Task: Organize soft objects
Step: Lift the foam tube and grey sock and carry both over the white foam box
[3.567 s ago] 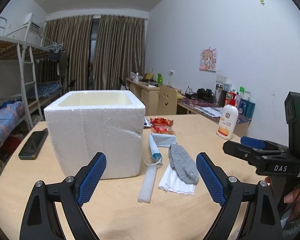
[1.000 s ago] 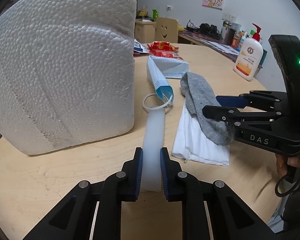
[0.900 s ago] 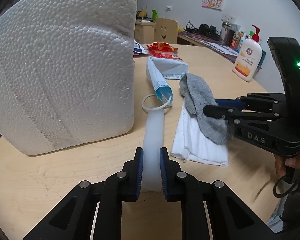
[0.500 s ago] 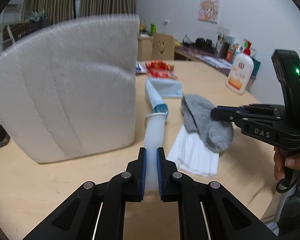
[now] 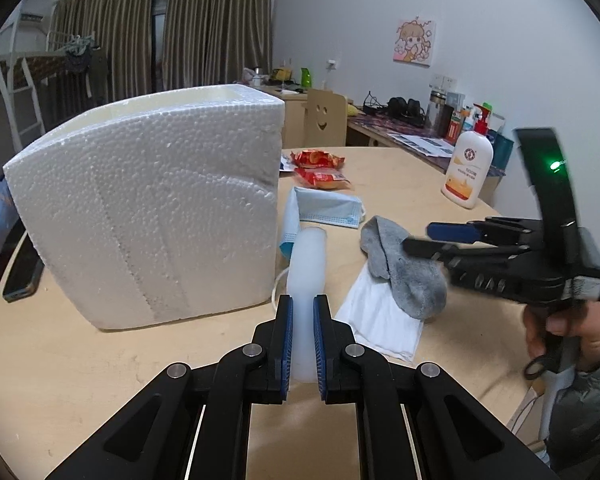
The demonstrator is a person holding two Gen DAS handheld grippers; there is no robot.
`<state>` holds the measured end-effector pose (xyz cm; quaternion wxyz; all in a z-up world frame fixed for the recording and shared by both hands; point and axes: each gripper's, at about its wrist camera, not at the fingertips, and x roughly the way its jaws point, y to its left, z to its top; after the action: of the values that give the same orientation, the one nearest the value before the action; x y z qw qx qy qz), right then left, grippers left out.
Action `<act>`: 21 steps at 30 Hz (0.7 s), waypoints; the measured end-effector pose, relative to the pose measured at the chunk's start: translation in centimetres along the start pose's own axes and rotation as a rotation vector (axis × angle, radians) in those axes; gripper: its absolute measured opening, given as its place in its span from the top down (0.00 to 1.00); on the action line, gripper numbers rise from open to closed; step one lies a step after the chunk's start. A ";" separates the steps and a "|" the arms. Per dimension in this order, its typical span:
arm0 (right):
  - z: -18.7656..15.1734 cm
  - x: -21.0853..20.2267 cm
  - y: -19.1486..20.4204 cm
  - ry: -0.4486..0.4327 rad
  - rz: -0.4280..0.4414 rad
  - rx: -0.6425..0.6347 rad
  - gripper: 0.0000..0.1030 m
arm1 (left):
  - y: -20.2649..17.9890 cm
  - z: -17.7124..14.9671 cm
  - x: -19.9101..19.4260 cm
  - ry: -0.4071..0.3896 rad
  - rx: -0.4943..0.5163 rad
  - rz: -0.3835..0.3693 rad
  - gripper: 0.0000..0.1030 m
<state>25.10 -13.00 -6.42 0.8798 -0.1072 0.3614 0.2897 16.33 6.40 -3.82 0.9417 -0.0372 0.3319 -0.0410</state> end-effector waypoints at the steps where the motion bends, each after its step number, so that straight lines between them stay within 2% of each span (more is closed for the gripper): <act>1: 0.0 0.3 0.1 0.006 -0.011 -0.008 0.38 | 0.1 0.0 0.0 -0.002 -0.002 -0.001 0.90; 2: 0.0 0.4 0.2 -0.001 -0.021 -0.017 0.35 | 0.1 0.0 -0.1 -0.004 -0.003 0.000 0.90; 6: 0.2 1.2 0.2 0.011 -0.007 -0.012 0.34 | 0.4 0.0 -0.3 -0.011 -0.003 -0.005 0.90; 11: 0.3 3.2 0.1 0.071 -0.010 -0.014 0.35 | 0.7 -0.2 -0.6 -0.021 -0.010 -0.008 0.90; 12: 0.2 3.5 0.1 0.078 0.001 -0.013 0.45 | 0.7 -0.2 -0.7 -0.023 -0.011 -0.005 0.90; 13: 0.2 3.7 0.1 0.084 0.006 -0.009 0.65 | 0.9 -0.2 -0.8 -0.024 -0.014 -0.004 0.90; 16: 0.1 3.9 0.0 0.099 0.021 0.009 0.85 | 0.8 -0.3 -0.8 -0.026 -0.019 -0.001 0.90; 21: 0.0 2.2 -0.2 0.053 0.021 0.036 0.86 | 0.7 -0.2 -1.3 -0.041 -0.023 -0.002 0.90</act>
<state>26.50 -12.24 -7.90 0.8686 -0.0951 0.3907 0.2895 15.21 7.18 -3.22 0.9477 -0.0491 0.3132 -0.0373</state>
